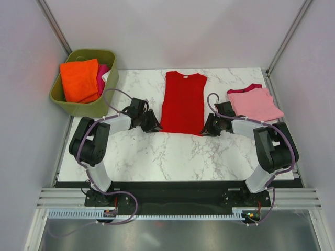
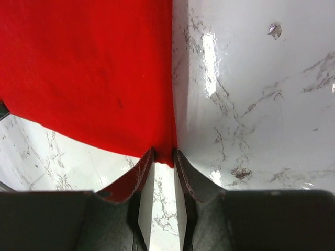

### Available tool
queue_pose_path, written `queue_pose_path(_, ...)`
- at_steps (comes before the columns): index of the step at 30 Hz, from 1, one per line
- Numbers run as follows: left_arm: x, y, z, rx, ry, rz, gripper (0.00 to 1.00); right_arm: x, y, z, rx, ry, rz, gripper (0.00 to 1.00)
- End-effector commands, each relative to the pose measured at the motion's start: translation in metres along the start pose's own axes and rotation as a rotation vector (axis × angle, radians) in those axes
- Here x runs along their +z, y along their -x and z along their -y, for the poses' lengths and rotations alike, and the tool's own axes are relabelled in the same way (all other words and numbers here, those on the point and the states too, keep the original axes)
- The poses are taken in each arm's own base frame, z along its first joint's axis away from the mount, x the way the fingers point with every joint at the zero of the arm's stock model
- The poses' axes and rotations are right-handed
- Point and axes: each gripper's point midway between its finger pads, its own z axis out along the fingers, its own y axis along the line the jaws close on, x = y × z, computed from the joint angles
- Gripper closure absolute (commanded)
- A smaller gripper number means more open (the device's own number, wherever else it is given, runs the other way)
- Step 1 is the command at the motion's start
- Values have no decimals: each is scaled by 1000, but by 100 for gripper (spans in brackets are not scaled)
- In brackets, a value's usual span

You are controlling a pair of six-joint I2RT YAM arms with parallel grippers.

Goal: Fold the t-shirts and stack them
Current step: Fold the tshirt

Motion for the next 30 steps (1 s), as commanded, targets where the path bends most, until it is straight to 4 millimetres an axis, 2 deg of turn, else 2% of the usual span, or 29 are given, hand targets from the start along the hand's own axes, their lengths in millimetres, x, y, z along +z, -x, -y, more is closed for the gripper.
queue_pose_path(1, 6, 7, 2, 28, -11, 28, 62, 3, 4, -4, -26, 19, 23, 73)
queue_pose_path(2, 6, 7, 2, 27, -9, 28, 69, 3, 5, -3, -24, 19, 22, 76)
queue_pose_path(3, 8, 7, 0, 24, -8, 26, 72, 4, 3, -2, -26, 18, 15, 77)
queue_pose_path(4, 9, 5, -1, 21, -6, 22, 81, 4, 2, -2, -28, 18, 13, 81)
queue_pose_path(5, 9, 5, -1, 21, -7, 21, 85, 4, 2, -2, -31, 18, 13, 88)
queue_pose_path(6, 10, 3, -3, 21, -5, 18, 88, 3, 1, -1, -38, 14, 14, 89)
queue_pose_path(7, 10, 2, -4, 20, -5, 16, 96, 3, -1, 1, -36, 6, 7, 92)
queue_pose_path(8, 9, 2, -4, 23, -7, 18, 98, 1, -2, 1, -38, 6, 8, 98)
queue_pose_path(16, -9, -18, -10, 51, -16, 6, 98, -18, -17, 4, -54, 12, 0, 100)
queue_pose_path(23, -41, -51, -2, 82, -63, -2, 98, -59, -37, -4, -98, 51, 15, 100)
queue_pose_path(24, -45, -61, -6, 79, -59, -19, 98, -64, -42, -2, -96, 42, 3, 100)
queue_pose_path(25, -53, -65, 2, 96, -82, -13, 98, -74, -41, -7, -107, 58, 27, 100)
queue_pose_path(27, -62, -78, 3, 103, -84, -41, 98, -84, -47, -7, -111, 60, 23, 100)
queue_pose_path(30, -82, -80, 15, 116, -127, -29, 98, -102, -45, -16, -126, 81, 53, 100)
